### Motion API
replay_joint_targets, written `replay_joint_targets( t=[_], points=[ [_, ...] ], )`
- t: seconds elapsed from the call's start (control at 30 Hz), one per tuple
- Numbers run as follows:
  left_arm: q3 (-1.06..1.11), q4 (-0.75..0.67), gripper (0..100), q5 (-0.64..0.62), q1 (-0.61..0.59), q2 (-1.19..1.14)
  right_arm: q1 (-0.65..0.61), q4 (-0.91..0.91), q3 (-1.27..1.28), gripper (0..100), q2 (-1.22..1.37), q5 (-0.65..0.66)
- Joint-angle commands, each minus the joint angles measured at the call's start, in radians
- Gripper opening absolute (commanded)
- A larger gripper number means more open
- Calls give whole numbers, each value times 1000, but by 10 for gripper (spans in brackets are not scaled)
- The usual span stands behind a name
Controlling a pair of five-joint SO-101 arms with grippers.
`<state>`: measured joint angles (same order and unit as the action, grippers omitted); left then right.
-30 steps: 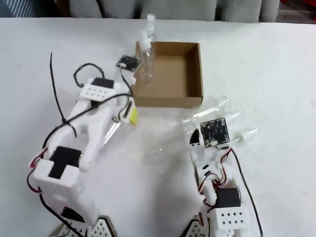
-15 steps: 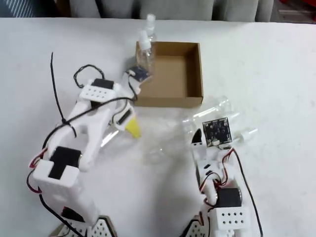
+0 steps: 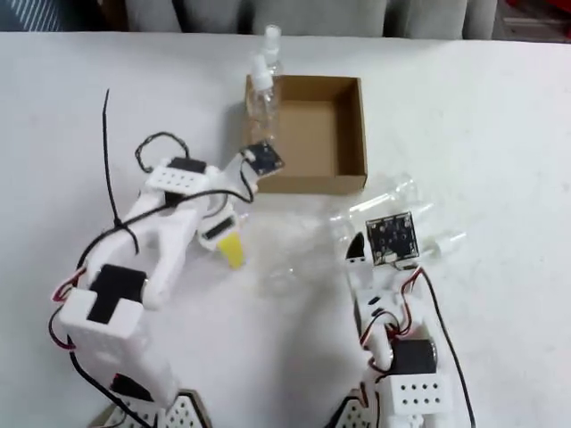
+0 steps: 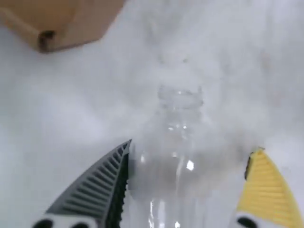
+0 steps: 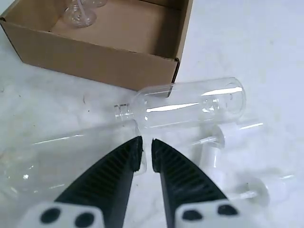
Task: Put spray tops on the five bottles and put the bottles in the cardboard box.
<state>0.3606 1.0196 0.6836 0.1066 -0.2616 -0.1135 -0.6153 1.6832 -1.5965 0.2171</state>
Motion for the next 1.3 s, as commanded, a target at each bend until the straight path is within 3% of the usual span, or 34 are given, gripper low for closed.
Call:
replay_joint_targets(
  t=[0.0, 0.17, 0.33, 0.43, 0.53, 0.77, 1.03, 1.13, 1.27],
  points=[
    [9, -92, 354, 21, -30, 15, 10, -4, 12, 15, -8, 9],
    [11, -100, 317, 12, -53, 15, 10, -4, 12, 15, -8, 9],
    [11, -92, 2, 20, -62, 15, 10, -4, 12, 15, -8, 9],
    [9, -57, 79, 11, -62, 16, 10, -4, 12, 15, -8, 9],
    [-2, -14, 28, -6, -53, 24, 10, -4, 12, 15, -8, 9],
    [-12, -6, 20, -396, -10, 79, 10, -4, 12, 15, -8, 9],
    [43, -6, 20, -844, 122, 338, 10, -4, 12, 15, -8, 9],
    [94, -14, 21, -948, 151, 427, 12, -4, 12, 15, -10, 9],
    [176, -95, 22, -942, 110, 484, 22, -4, 12, 15, -10, 9]
  ],
)
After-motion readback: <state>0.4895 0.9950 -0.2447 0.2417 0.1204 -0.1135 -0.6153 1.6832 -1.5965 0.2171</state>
